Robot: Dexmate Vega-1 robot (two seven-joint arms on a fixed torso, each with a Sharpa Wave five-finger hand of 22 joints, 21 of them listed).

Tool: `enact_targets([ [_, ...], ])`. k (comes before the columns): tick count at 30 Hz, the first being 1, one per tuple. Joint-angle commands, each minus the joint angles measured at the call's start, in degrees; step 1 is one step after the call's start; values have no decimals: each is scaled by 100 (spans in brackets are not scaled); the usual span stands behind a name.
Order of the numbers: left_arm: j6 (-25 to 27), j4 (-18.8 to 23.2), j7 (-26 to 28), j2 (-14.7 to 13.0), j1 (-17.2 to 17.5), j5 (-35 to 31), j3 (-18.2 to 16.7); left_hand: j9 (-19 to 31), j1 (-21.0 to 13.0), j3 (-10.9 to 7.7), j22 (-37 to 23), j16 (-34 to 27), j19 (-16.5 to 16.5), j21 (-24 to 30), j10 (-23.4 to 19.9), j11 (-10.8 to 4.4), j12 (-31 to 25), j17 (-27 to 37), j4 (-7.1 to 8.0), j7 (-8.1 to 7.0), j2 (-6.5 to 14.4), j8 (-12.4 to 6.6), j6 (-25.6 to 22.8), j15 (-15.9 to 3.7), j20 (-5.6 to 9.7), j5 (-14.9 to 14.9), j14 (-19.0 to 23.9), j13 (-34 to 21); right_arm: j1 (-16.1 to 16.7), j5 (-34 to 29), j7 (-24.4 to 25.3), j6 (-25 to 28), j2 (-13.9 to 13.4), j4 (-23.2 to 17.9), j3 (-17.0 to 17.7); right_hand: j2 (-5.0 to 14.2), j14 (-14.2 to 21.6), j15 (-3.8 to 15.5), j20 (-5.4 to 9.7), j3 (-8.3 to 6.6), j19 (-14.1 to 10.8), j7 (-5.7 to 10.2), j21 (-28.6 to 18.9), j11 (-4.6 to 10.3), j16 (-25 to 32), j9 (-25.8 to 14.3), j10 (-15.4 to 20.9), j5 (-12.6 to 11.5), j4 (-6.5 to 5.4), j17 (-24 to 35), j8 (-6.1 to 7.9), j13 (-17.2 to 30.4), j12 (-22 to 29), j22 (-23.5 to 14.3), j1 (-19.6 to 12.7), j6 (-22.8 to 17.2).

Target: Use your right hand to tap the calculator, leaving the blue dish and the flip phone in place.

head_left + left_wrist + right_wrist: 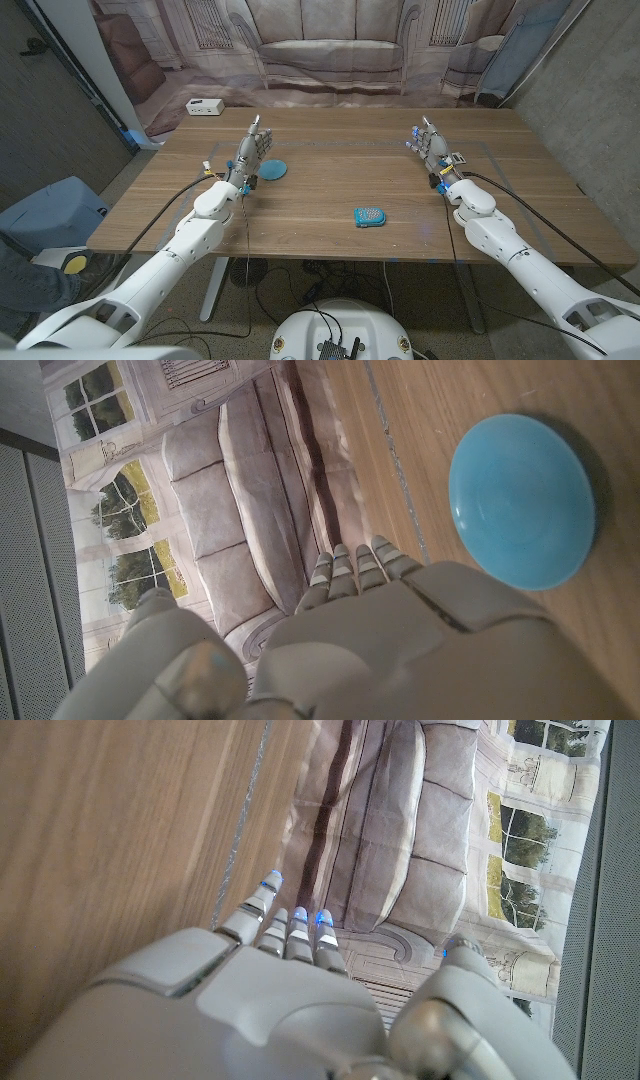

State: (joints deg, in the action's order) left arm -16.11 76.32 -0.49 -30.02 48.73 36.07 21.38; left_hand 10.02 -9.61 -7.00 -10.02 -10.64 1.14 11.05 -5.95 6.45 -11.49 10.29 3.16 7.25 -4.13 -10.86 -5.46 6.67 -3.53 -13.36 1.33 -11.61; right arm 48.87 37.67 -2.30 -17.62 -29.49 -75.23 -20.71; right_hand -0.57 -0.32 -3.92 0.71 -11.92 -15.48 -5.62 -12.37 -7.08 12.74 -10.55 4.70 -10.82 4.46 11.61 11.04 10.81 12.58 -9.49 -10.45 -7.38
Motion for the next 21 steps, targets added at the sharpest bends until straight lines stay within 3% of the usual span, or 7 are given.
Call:
enact_targets([
  [1,41,489,180,-208,218,-133,-44,22,-75,-55,-24,-46,30,48,-43,5,-55,13,-19,33,28,-29,-30,24,-47,-25,28,-25,151,-41,-5,-178,-100,-230,67,12,23,-35,7,-29,-52,11,-20,-46,27,-21,24,-34,-6,23,29,23,23,-30,-57,-54],
  [11,126,902,287,-464,410,-213,-143,22,-113,-73,-24,-59,53,53,-107,19,-80,11,-31,34,76,-35,-66,16,-57,-24,90,-11,344,-195,212,-333,-204,-528,154,15,77,-30,-9,-26,-87,22,-12,-47,34,-21,102,-28,5,23,52,24,38,-30,-57,-125],
  [21,126,1013,223,-595,382,-290,-176,22,-153,-92,-24,-71,77,56,-158,2,-97,9,-46,38,126,-43,-110,15,-65,-18,157,0,341,-342,308,-411,-216,-534,150,29,196,-40,-14,-27,-220,1,-30,-89,57,-22,207,-23,22,24,70,27,51,-32,-62,-204],
])
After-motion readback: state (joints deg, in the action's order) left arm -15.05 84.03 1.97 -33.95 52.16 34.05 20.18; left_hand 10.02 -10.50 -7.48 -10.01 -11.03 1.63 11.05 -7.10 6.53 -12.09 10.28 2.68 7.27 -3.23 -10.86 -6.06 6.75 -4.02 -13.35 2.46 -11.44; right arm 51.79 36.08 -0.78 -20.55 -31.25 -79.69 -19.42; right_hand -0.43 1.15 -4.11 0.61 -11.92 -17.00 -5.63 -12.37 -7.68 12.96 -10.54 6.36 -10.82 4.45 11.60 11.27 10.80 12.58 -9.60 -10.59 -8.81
